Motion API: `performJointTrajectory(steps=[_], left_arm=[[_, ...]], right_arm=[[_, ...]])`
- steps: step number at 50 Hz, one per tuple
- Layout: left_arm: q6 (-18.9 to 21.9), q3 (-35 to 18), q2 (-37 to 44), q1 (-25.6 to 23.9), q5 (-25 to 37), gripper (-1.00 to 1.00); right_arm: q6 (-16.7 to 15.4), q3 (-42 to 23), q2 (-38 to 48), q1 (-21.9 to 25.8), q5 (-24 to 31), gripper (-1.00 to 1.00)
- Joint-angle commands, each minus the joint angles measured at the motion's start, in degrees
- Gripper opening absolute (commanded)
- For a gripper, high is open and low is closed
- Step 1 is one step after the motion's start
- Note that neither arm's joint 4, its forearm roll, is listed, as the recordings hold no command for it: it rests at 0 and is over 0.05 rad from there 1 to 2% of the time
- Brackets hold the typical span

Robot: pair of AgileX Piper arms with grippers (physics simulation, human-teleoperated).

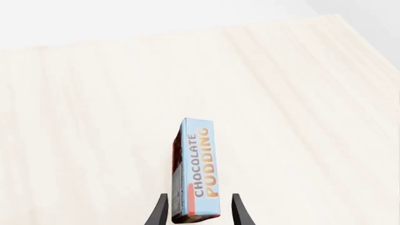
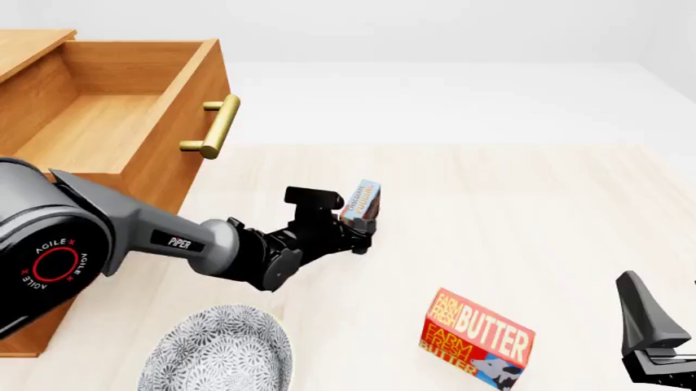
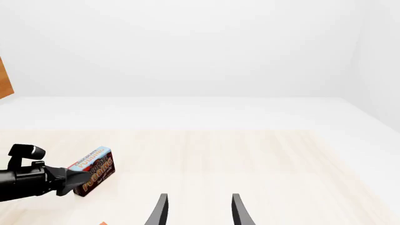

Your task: Put the chocolate pudding in the top drawer of the cabinet and close it.

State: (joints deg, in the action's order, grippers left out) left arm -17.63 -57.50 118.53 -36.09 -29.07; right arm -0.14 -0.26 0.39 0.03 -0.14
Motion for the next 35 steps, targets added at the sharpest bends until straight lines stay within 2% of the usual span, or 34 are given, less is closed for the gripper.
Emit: performJointTrajectory(steps=[1, 3, 4, 23, 35], left_arm=[[-0.06, -0.78, 0.54, -0.47, 0.21, 1.00], [0.09, -0.73, 0.48, -0.71, 0.20, 1.00], [0.38, -0.91, 0.51, -0.66, 0.38, -1.00], [-0.33, 0.94, -1.45, -1.71, -0.76, -1.00], [0.40, 4.19, -6.54, -1.97, -0.87, -1.00]], right_arm=[[0.00, 0.00, 0.00, 0.00, 0.00, 1.00], [0.00, 0.00, 0.00, 0.00, 0.00, 1.00], [0.00, 0.00, 0.00, 0.00, 0.00, 1.00], [0.00, 0.00, 0.00, 0.00, 0.00, 1.00], [0.00, 0.00, 0.00, 0.00, 0.00, 1.00]])
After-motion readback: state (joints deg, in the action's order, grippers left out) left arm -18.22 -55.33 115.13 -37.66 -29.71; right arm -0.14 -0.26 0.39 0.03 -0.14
